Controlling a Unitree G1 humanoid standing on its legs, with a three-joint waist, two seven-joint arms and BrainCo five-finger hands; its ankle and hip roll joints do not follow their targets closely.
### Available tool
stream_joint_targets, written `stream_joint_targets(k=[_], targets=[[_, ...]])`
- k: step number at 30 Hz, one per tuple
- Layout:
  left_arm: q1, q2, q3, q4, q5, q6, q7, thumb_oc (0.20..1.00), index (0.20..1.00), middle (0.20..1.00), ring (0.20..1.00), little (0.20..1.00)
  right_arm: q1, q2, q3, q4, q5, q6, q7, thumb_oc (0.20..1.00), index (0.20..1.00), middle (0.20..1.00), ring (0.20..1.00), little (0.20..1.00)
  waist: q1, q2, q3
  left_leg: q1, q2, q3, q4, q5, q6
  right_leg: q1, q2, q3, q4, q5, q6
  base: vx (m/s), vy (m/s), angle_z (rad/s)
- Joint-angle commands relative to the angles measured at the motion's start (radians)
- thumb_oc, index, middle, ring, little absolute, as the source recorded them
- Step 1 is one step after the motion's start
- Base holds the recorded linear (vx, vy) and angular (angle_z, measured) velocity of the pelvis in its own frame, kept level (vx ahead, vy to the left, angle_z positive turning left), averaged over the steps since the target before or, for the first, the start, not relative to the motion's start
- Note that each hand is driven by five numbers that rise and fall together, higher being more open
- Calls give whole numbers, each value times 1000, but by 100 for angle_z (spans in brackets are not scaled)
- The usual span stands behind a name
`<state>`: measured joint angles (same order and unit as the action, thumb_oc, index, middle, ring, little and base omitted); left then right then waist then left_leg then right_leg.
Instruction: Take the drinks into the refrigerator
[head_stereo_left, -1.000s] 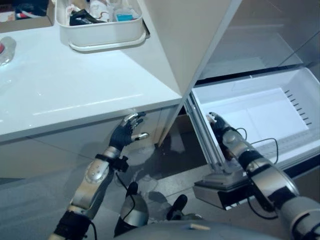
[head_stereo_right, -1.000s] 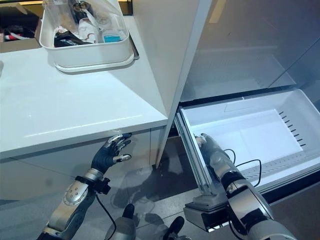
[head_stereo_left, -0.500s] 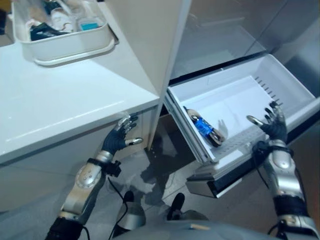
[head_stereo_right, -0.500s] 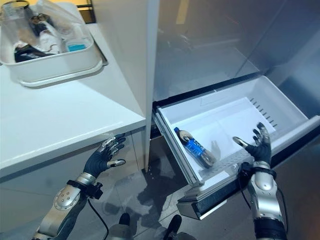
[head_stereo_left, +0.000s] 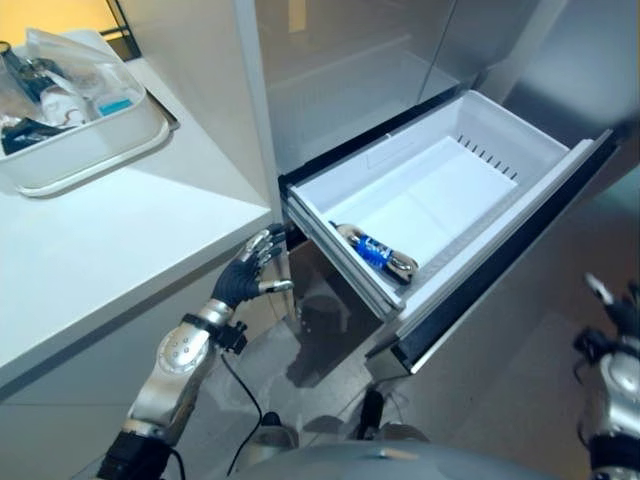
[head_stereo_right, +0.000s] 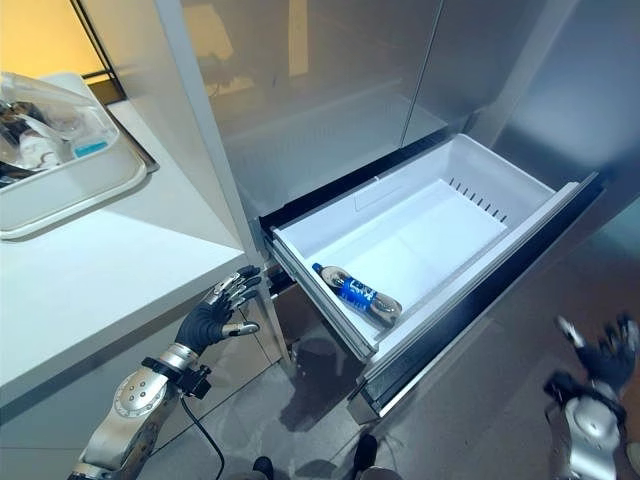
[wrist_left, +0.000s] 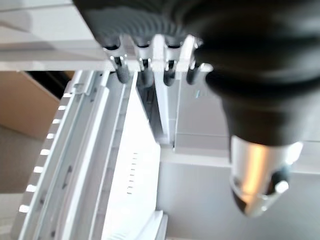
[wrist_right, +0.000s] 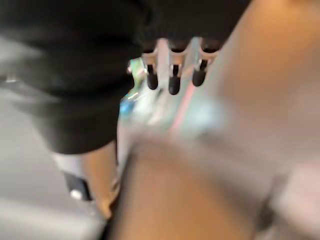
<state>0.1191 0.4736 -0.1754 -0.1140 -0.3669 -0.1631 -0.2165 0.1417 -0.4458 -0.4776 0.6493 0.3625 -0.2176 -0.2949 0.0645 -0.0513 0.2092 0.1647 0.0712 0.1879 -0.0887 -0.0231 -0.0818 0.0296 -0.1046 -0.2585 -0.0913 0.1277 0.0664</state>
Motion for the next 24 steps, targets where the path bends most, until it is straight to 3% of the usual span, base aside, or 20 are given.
stream_joint_targets(k=[1,3,7,8,9,11,12,24], targets=[[-43,4,1,-51,-26,-52,-13,1000,1000,1000,1000,1000,-45,-52,34,137,-101,26,-13,200,200,200,200,200,14,-9,-6,-29,-61,-20,1,-64,64,61,10,-30,78,-100,56,6,-8,-4],[-54,2,-7,-66,-51,-54,-13,1000,1000,1000,1000,1000,-109,-39,151,320,-137,63,23,200,200,200,200,200,26,-10,-6,-32,-63,-25,1,-55,64,62,8,-41,78,-96,53,0,0,0],[-70,7,-33,-69,-45,-51,-7,1000,1000,1000,1000,1000,-202,-6,291,398,-181,82,69,200,200,200,200,200,46,-8,-6,-27,-64,-29,1,-54,63,74,6,-48,75,-96,53,10,0,0],[-72,19,-56,-78,-32,-49,-6,1000,1000,1000,1000,1000,-287,10,392,418,-222,95,95,200,200,200,200,200,71,-6,-3,-19,-62,-30,1,-59,61,85,6,-53,73,-101,53,0,0,0],[-72,20,-54,-79,-32,-49,-6,1000,1000,1000,1000,1000,-290,10,393,420,-222,95,95,200,200,200,200,200,69,-7,-2,-23,-63,-31,1,-53,62,82,4,-53,72,-97,53,15,8,5],[-65,23,-60,-82,-29,-50,0,1000,1000,1000,1000,1000,-351,11,449,414,-246,99,102,200,200,200,200,200,84,-8,-3,-25,-64,-33,1,-50,61,82,2,-58,70,-96,53,5,9,6],[-59,24,-72,-82,-20,-49,7,1000,1000,1000,1000,1000,-442,13,538,372,-303,105,109,200,200,200,200,200,108,-6,3,-20,-64,-35,1,-54,60,91,3,-60,68,-99,53,12,4,7],[-22,12,-83,-89,-39,-52,40,1000,1000,1000,1000,1000,-859,-5,819,163,-504,115,125,200,200,200,200,200,207,-31,31,-89,-73,-82,1,-12,67,62,-15,-107,61,-80,54,-17,4,14]])
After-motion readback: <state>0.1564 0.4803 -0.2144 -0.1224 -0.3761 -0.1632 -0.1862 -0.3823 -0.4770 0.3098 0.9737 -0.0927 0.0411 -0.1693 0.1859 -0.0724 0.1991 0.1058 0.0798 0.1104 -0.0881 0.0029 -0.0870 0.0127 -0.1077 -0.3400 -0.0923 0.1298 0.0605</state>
